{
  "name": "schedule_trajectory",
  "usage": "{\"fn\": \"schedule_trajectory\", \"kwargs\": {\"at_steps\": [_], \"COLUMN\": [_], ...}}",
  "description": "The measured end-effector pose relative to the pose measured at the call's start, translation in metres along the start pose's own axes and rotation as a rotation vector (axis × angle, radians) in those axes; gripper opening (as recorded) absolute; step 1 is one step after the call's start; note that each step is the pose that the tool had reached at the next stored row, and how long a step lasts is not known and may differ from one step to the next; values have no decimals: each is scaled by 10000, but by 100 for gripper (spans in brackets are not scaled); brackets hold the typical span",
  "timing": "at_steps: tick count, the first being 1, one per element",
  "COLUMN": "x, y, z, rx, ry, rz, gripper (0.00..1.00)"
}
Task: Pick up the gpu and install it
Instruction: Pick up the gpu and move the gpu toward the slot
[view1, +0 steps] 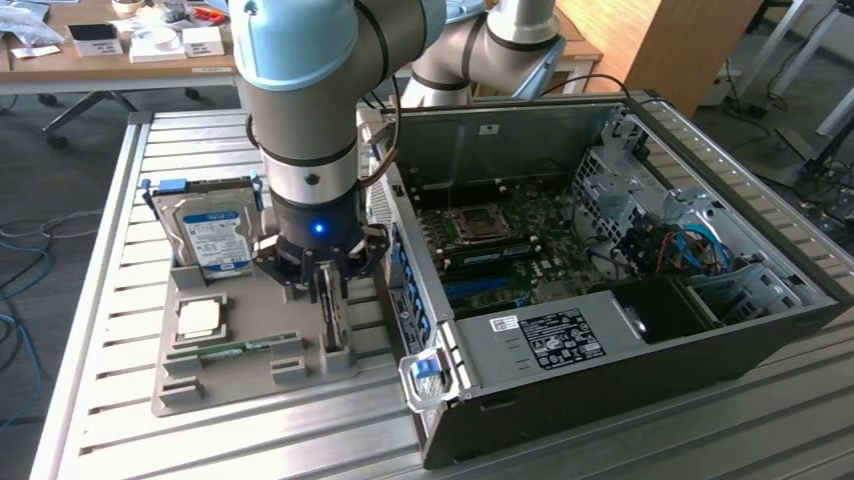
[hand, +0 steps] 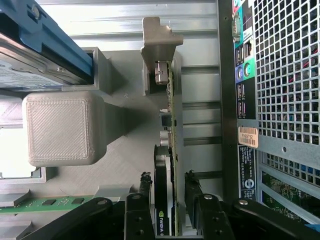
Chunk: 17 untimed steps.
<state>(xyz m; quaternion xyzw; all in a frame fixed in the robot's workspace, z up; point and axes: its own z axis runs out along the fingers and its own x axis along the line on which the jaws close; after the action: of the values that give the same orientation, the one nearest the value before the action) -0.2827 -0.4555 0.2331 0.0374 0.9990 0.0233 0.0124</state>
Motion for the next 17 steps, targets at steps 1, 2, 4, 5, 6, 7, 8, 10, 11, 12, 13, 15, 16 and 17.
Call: {"fn": "schedule_trajectory", "kwargs": {"at_steps": [1,2,4,5,6,7,8,10,11,12,13,15,16,17], "x": [0,0,0,0,0,0,0,0,0,0,0,0,0,0], "y": [0,0,0,0,0,0,0,0,0,0,0,0,0,0], "z": [0,0,0,0,0,0,0,0,0,0,0,0,0,0], "rx": [0,0,0,0,0,0,0,0,0,0,0,1,0,0], "ry": [0,0,0,-1,0,0,0,-1,0,0,0,0,0,0], "rz": [0,0,0,0,-1,0,0,0,0,0,0,0,0,0], "gripper": [41,41,39,39,33,33,33,33,33,33,33,31,27,27]}}
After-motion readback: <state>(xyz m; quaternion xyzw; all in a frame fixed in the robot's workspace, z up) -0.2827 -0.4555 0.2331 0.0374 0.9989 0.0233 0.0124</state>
